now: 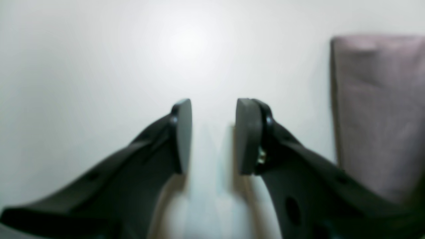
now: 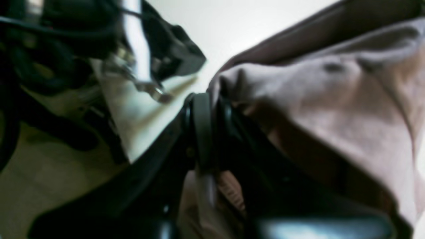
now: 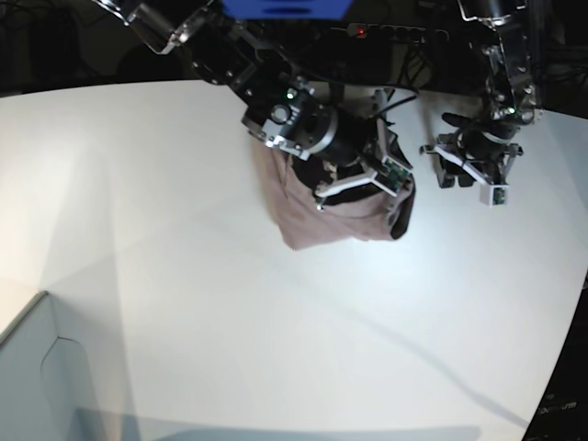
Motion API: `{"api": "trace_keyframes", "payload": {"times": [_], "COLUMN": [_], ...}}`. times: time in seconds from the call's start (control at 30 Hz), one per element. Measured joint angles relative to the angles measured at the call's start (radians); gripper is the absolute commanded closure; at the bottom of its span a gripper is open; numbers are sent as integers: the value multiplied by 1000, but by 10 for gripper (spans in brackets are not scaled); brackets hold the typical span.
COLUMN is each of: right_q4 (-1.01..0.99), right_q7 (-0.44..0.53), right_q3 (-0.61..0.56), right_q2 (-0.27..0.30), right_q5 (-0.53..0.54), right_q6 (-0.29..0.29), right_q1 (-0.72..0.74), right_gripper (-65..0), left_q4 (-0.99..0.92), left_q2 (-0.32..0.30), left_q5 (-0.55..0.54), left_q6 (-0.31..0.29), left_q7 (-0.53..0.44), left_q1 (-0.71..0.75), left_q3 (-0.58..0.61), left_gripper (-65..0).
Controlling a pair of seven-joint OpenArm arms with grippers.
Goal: Layout the t-shirt on the table in an organized manner, then fold the t-shirt properly
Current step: 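Lift the shirt end with the right gripper and fold it toward the left gripper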
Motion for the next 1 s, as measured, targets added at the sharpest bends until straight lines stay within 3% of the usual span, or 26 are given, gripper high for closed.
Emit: {"api": "trace_keyframes", "payload": {"times": [0.4,0.6,0.7,0.8,1.0], "right_q4": [-270,-284,-186,-50,198], "right_q7": [-4,-4,-13,3,-5], "right_q3": [0,2,6,31,238], "right_q2": [-72,-85,-69,-26,59], "right_q5": [4,0,-2,12,-2], "right_q6": [0,0,0,0,0], "right_q1": [136,138,116,71,-85], "right_gripper": [-6,-206,-266,-286,-289], "left_q4": [9,9,32,60,81], "left_q2": [-14,-49,-37,-36,-40], "left_q5": [0,0,0,0,0], "left_q6": [-2,-2,-3,-3,-3], "left_q7": [-3,-9,5,3,-3], "left_q1": [10,23,34,37,34], "left_q3": [-103,-106,-134,-165,-179], "left_gripper": [-214,-214,-215,-216,-216]}}
